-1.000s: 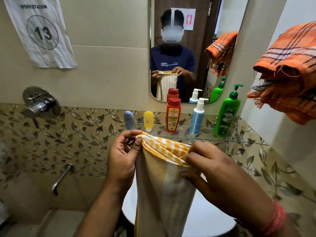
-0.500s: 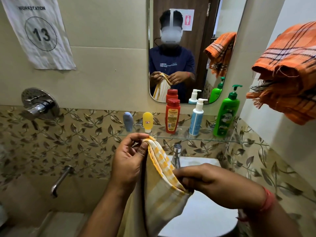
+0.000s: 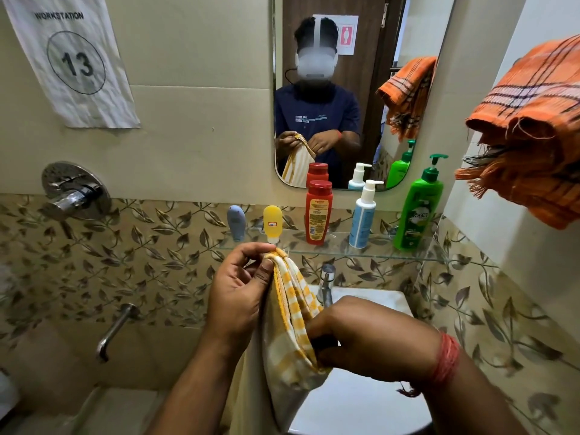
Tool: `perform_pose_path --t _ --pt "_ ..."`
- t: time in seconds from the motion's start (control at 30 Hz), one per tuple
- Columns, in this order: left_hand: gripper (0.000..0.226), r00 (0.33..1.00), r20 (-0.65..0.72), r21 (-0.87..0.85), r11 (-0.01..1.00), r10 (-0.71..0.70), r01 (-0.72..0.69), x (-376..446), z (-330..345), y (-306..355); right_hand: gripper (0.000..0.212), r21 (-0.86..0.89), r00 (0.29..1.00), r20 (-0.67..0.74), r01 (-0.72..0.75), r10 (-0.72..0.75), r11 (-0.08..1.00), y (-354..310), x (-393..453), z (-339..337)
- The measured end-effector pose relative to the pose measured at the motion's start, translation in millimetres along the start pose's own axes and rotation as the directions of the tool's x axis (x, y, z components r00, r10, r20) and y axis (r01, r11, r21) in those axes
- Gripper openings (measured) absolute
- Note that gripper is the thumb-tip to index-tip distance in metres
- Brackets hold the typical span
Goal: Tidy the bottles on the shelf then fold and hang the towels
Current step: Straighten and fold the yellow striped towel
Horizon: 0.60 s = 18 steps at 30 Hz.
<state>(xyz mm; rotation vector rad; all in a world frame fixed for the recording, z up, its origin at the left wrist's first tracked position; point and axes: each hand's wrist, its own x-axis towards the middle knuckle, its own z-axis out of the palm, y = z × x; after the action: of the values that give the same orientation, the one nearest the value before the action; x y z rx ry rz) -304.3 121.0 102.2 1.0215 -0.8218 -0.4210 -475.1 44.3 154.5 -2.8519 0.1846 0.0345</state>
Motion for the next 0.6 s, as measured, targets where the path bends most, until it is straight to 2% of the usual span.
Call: perform_pose_path --t 0.1,0.2,0.23,0.33,0.4,0.43,0.5,0.57,0.6 --pt "0.014 0.997 -0.076 0.008 1.0 0.016 -0.016 7 -8 -1 0.018 0.079 0.984 -0.165 -0.054 0.067 0.995 6 -7 -8" --pt "0.015 0.993 -0.116 -0.012 1.0 0.021 -0.023 15 -17 1 0.021 0.204 0.881 -0.446 -0.069 0.155 0.977 8 -22 -19" --pt "0.015 0.992 -0.122 -0.015 0.999 0.027 -0.029 16 -18 2 0.023 0.198 0.861 -0.488 -0.051 0.144 0.979 8 -26 -22" --pt "0.016 0.989 -0.137 -0.002 0.999 0.052 -0.053 19 -17 5 0.05 0.062 0.899 -0.415 -0.121 0.136 0.991 13 -28 -24" --pt "0.017 0.99 -0.131 0.02 0.999 0.051 -0.049 17 -14 5 0.038 -0.071 0.903 -0.397 -0.205 0.161 0.976 17 -26 -22" --pt "0.016 0.991 -0.124 0.027 0.998 0.051 -0.048 15 -12 5 0.029 -0.133 0.893 -0.42 -0.236 0.161 0.962 18 -26 -21" --pt "0.015 0.991 -0.118 0.027 0.998 0.061 -0.058 12 -8 5 0.026 -0.223 0.861 -0.477 -0.314 0.178 0.923 17 -30 -24" --pt "0.015 0.99 -0.116 0.013 0.997 0.076 -0.075 11 -2 9 0.028 -0.175 0.819 -0.527 -0.366 0.227 0.914 16 -40 -29" --pt "0.014 0.99 -0.114 0.006 0.997 0.083 -0.083 11 0 13 0.028 -0.088 0.795 -0.554 -0.352 0.248 0.932 12 -43 -32"
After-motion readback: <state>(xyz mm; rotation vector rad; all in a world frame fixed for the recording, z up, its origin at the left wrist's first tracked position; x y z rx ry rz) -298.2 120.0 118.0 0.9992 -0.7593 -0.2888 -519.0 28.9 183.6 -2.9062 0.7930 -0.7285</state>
